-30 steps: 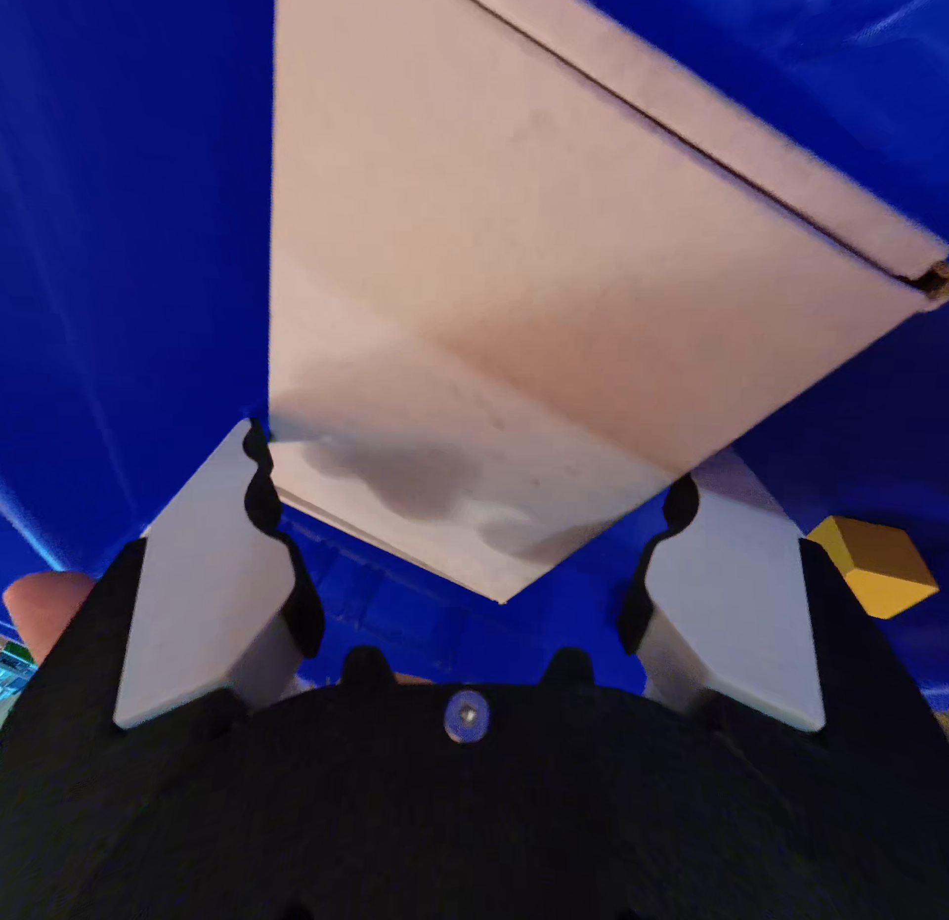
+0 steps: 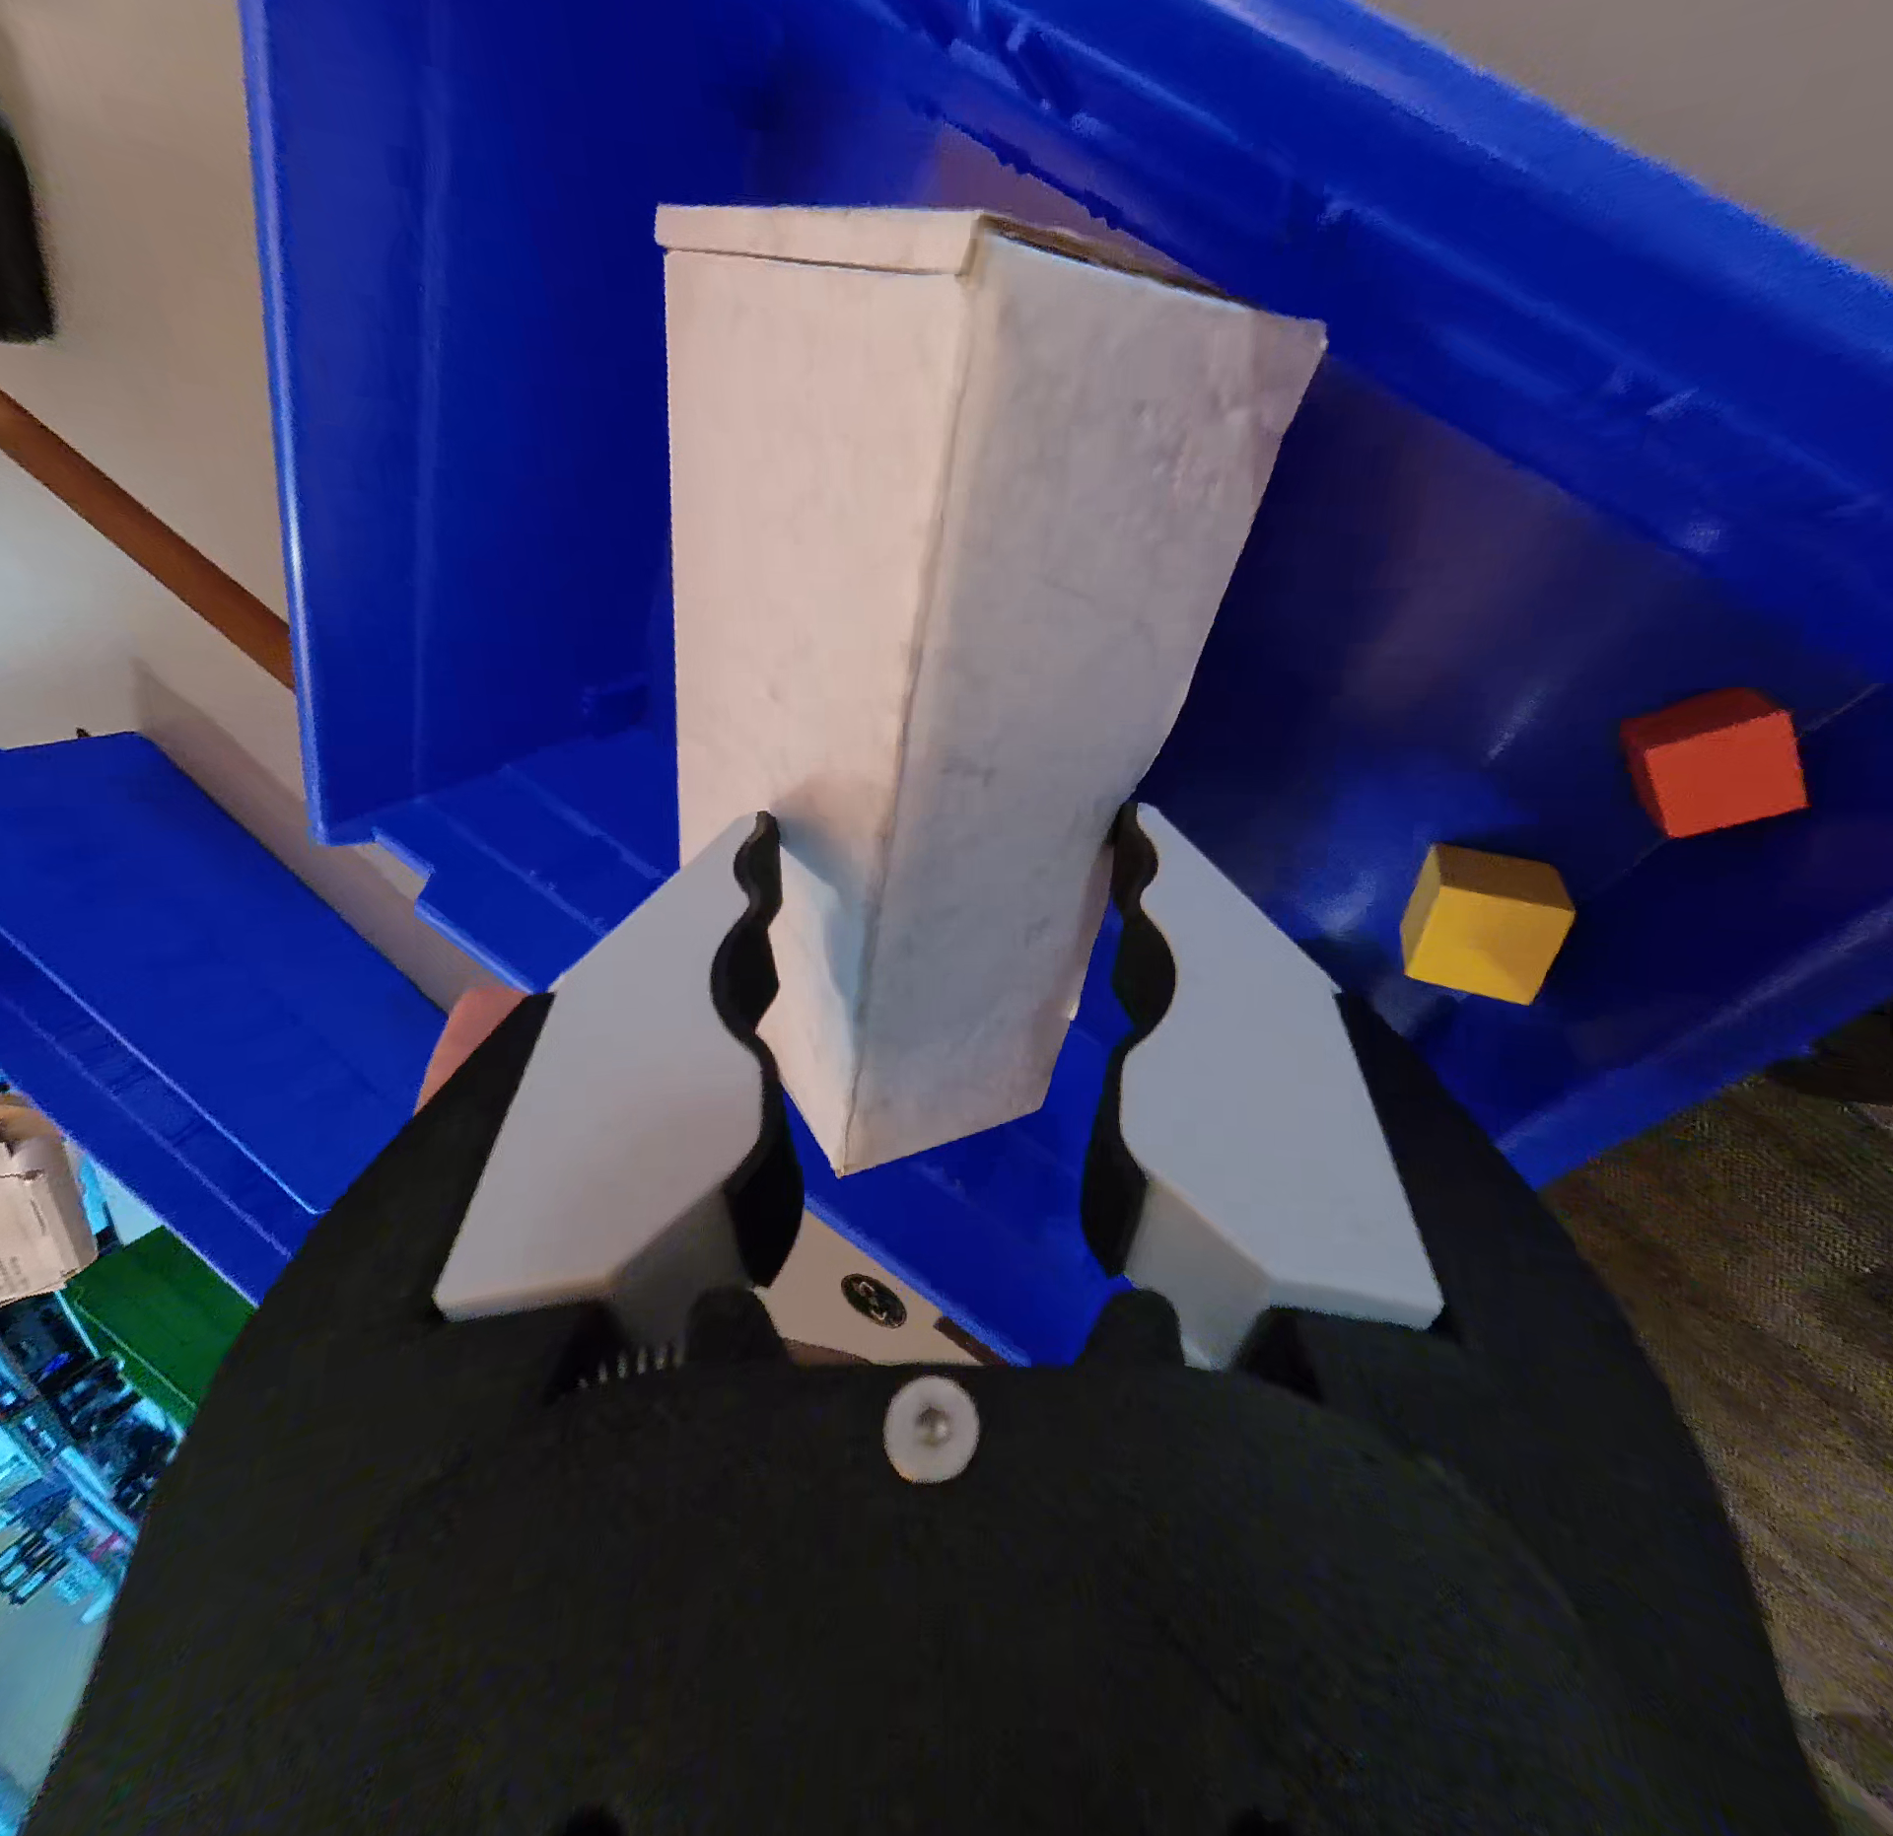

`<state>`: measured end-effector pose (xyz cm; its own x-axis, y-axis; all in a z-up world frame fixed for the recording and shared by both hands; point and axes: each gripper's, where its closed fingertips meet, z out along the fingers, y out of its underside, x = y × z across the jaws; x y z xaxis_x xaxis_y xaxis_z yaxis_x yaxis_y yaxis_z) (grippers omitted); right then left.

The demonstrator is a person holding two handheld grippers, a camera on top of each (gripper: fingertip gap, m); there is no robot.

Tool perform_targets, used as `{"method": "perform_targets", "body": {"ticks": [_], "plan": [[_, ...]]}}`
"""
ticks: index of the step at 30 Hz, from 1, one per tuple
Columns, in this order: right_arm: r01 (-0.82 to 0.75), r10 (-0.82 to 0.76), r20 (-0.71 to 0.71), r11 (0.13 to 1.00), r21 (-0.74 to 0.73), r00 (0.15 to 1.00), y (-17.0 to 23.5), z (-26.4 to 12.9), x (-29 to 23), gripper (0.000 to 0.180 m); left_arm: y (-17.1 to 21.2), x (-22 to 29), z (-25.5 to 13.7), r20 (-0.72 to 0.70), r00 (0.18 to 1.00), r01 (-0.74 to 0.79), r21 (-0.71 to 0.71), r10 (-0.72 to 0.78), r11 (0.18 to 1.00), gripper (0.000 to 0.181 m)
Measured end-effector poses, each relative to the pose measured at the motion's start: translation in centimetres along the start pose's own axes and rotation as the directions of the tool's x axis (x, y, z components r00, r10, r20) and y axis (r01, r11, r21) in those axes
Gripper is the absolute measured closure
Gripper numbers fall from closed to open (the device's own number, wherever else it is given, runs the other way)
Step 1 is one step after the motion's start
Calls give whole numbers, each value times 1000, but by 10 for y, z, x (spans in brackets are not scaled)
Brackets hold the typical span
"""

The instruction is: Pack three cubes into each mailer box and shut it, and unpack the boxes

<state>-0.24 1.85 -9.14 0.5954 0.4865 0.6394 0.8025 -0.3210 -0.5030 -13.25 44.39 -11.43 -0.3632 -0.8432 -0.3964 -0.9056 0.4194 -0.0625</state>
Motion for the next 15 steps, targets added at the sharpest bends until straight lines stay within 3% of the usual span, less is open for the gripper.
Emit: {"method": "perform_targets", "body": {"ticks": [9,15], "plan": [[12,-12,4,1000,-8,1000,0,3,-2,123,-2,-6,-44,101,994,-39,59,33,997,118],[-13,13,1,1000,-8,1000,1,7,0,127,-39,-3,-99,197,977,-113,173,78,978,118]]}}
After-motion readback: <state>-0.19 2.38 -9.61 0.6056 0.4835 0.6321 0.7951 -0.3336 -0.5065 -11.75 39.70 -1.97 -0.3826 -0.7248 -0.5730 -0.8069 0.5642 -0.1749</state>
